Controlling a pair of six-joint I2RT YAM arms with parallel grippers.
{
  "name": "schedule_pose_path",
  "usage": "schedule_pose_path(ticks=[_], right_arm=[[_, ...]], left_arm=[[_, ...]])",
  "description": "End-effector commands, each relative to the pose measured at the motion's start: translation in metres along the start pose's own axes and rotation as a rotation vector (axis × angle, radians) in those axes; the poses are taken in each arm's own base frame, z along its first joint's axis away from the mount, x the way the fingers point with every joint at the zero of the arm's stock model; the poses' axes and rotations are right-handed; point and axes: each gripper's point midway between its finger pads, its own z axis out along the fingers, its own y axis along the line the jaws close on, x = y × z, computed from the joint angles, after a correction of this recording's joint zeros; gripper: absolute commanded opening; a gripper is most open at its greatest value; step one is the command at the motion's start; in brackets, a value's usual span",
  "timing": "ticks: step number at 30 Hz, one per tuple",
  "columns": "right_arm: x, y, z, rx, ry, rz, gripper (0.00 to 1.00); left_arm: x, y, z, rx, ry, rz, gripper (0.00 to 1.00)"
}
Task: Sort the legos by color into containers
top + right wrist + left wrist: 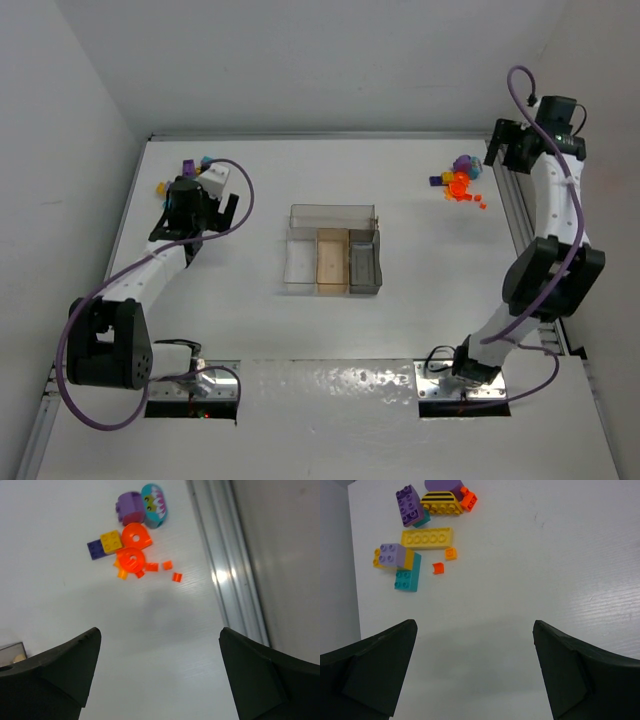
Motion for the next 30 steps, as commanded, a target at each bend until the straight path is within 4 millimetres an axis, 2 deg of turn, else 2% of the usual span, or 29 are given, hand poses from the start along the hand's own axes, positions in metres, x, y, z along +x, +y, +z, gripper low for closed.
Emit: schedule_pose_path(ticks=[1, 3, 6, 7, 8, 11, 12, 14, 15, 18, 20, 23, 30], right_arm=[[0.020, 0.026, 0.029, -0.103, 0.125, 0.056, 0.99], [0.023, 0.029, 0.048, -0.055, 0.150, 0.071, 0.99], [0.021, 0.027, 0.071, 0.054, 0.084, 0.040, 0.99], [0.014, 0.019, 0.078, 0.114, 0.038, 0.045, 0.99], [0.023, 0.018, 0.086, 0.129, 0.046, 0.059, 0.99], [0.028, 0.021, 0.107, 0.138, 0.003, 0.155, 0.99], [0.038, 0.022, 0.120, 0.141, 0.026, 0.177, 0.95], [0.040, 0.019, 0.131, 0.170, 0.042, 0.193, 0.83], [0.051, 0.017, 0.143, 0.196, 0.067, 0.204, 0.64], [0.057, 0.005, 0.155, 0.271, 0.061, 0.246, 0.45], [0.062, 0.001, 0.160, 0.275, 0.062, 0.302, 0.45], [0.070, -0.001, 0.169, 0.277, 0.065, 0.384, 0.55], [0.088, -0.011, 0.182, 0.318, 0.102, 0.403, 0.53]], left_arm=[[-0.015, 0.006, -0.004, -0.018, -0.051, -0.005, 1.00], [-0.010, 0.004, -0.004, -0.017, -0.038, -0.009, 1.00], [-0.007, 0.002, -0.003, -0.008, -0.027, -0.018, 1.00], [-0.005, 0.001, -0.003, -0.006, -0.021, -0.022, 1.00], [-0.004, 0.001, -0.002, -0.005, -0.015, -0.023, 1.00], [-0.003, 0.003, 0.001, -0.016, -0.003, -0.021, 1.00], [-0.004, 0.005, 0.002, -0.026, -0.001, -0.018, 1.00], [0.007, 0.003, 0.004, -0.019, 0.048, -0.010, 1.00], [0.006, 0.005, 0.005, -0.024, 0.053, -0.006, 1.00], [0.005, 0.007, 0.009, -0.030, 0.069, 0.000, 1.00], [0.004, 0.008, 0.012, -0.033, 0.077, 0.004, 1.00], [0.004, 0.010, 0.017, -0.043, 0.087, 0.007, 1.00], [0.003, 0.013, 0.024, -0.055, 0.098, 0.022, 1.00]])
